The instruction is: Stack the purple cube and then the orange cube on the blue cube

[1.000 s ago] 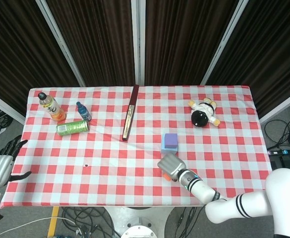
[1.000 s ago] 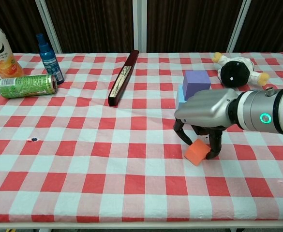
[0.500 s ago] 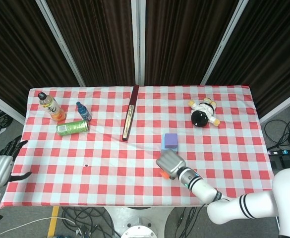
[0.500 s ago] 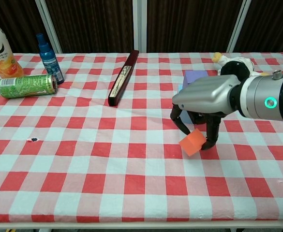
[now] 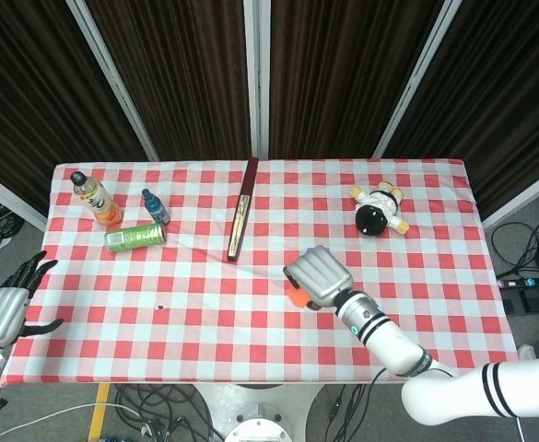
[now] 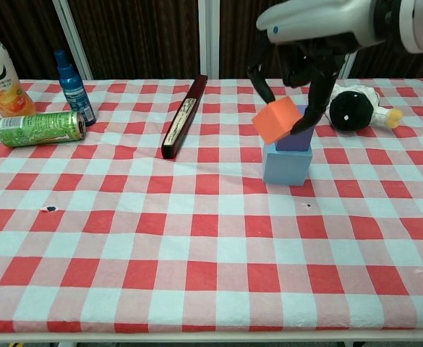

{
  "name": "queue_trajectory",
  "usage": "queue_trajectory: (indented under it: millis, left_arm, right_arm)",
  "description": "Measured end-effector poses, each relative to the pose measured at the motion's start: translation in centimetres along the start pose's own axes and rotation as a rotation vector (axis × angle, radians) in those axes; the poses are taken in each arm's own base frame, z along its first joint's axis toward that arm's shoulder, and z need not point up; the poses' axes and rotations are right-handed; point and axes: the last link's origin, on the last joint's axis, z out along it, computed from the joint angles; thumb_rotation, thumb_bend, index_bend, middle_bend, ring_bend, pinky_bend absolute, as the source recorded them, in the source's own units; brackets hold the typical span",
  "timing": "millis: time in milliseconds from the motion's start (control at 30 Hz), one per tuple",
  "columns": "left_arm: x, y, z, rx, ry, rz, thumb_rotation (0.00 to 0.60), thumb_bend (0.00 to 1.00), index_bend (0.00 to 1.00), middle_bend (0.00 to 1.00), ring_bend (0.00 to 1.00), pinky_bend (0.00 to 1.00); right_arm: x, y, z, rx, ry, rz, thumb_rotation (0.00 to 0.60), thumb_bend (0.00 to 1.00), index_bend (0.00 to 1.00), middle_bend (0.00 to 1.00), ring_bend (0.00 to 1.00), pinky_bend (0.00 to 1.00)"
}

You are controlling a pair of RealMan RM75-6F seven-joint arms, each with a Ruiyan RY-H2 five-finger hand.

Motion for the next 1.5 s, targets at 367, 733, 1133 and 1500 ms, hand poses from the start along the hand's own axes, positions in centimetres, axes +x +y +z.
queue_trajectory:
  millis: [367, 733, 1133, 1500]
  left_arm:
    - [-0.1, 0.3, 0.1, -0.006, -0.012, -0.017, 0.6, 0.0, 0.16, 0.11, 0.1, 0.24]
    - [-0.1, 0.3, -0.1, -0.009, -0.023, -0.037, 0.6, 0.0, 0.16, 0.11, 0.1, 0.24]
    - [0.0, 0.2, -0.2, -0.004, -0.037, -0.063, 0.6, 0.0, 0.16, 0.11, 0.1, 0.24]
    - [0.1, 0.2, -0.2, -0.005, -0.04, -0.072, 0.6, 0.0, 0.16, 0.11, 0.1, 0.24]
  right_arm:
    - [2.6, 2.0, 0.7, -0.164, -0.037, 0.129, 0.6, 0.06, 0.64, 1.0, 0.97, 0.84]
    - [3.2, 4.1, 3.1, -0.356, -0.129, 0.259, 0.6, 0.06, 0.65, 1.0, 0.97, 0.85]
    - [3.7, 5.2, 5.9, -0.496, -0.215, 0.377, 0.6, 0.06, 0.65, 1.0, 0.97, 0.85]
    - [3.5, 4.7, 6.7, -0.565, -0.271, 0.434, 0.6, 0.06, 0.66, 1.0, 0.97, 0.85]
